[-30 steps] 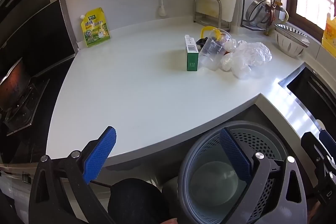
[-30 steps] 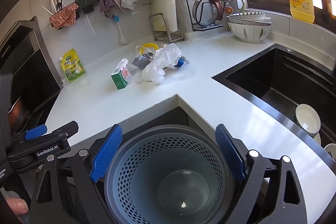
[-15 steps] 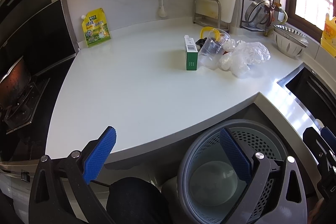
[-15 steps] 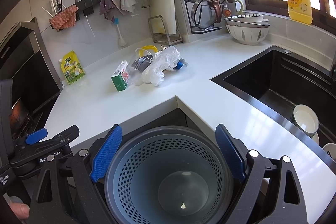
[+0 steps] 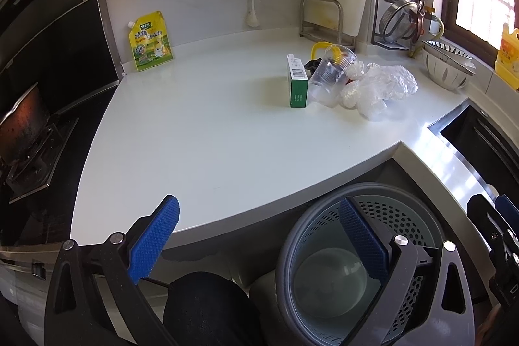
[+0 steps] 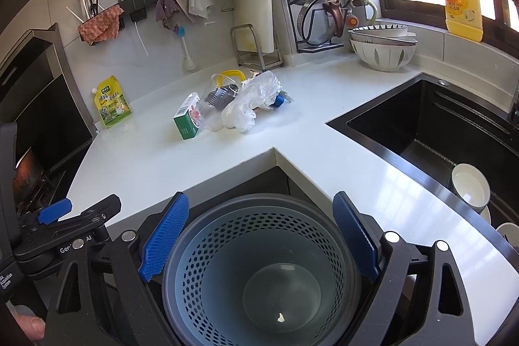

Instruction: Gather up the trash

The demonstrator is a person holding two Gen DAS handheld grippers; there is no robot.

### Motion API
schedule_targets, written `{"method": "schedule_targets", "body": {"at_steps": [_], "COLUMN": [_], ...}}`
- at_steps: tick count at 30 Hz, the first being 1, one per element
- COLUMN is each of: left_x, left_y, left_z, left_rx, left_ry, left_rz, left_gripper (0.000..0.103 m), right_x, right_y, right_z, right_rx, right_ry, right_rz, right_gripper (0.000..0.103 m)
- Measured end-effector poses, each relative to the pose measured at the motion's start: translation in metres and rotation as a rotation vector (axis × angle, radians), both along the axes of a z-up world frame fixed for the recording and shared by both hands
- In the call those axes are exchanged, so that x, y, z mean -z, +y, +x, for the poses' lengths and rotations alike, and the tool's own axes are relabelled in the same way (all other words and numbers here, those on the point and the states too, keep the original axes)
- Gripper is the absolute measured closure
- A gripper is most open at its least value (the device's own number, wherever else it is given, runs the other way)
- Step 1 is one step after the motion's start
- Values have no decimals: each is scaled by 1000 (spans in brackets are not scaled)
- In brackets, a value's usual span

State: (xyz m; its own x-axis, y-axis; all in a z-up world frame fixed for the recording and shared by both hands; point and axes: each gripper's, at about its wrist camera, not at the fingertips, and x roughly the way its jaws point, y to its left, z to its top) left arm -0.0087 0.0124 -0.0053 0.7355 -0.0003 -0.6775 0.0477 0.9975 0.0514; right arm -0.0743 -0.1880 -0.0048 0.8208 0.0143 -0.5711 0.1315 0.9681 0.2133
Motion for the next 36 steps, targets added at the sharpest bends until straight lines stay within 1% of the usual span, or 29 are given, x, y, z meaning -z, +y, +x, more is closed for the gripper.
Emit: {"method": "schedule_targets", "body": {"at_steps": [12, 14, 24, 36], "left_x": [4, 5, 5, 3], "left_y": [0, 6, 8, 4], "left_z": [-3, -4, -6, -2], "left_rx": [-6, -8, -8, -4], "left_ry": [4, 3, 0, 4], "left_rz": [3, 1, 0, 8], "left_gripper": [6, 6, 6, 6], "right_x": [0, 0, -1, -1], "right_y": [5, 7, 11, 9], "right_z": [0, 0, 0, 3], "right_rx": [1, 1, -4, -1], "right_ry": [2, 2, -5, 3], "right_rz": [-16, -18, -23, -22], "right_gripper": [17, 17, 17, 17]}}
